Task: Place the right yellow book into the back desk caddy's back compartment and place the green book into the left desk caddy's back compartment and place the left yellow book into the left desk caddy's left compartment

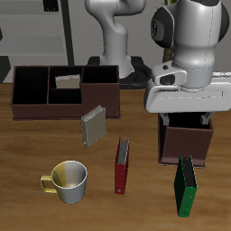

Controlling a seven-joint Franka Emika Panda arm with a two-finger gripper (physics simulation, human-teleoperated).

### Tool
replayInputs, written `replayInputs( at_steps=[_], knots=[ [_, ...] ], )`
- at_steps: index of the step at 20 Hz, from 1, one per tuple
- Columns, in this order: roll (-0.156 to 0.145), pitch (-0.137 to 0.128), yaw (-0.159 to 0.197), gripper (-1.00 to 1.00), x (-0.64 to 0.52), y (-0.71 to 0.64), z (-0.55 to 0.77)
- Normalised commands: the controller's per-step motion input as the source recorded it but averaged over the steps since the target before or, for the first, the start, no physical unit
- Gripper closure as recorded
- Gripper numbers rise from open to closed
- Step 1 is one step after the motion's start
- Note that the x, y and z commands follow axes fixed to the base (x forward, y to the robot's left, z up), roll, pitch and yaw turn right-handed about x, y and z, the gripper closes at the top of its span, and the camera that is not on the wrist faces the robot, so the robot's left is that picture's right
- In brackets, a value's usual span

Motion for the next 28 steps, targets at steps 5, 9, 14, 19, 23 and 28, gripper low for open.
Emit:
replayInputs(
  at_steps=[5, 9, 14, 19, 23, 28],
  knots=[
    [-0.029, 0.01, 0.024, -1.0, 0.22, 0.12, -0.26],
    [0.006, -0.012, 0.036, -1.0, 0.16, 0.06, -0.29],
    [0.005, -0.023, 0.036, -1.0, 0.08, 0.06, -0.32],
    [0.003, -0.008, 0.0, -1.0, 0.02, 0.07, -0.2],
    [0.028, 0.017, 0.048, -1.0, 0.1, 0.04, -0.34],
    [0.031, 0.005, -0.007, -1.0, 0.0, -0.05, -0.22]
  ],
)
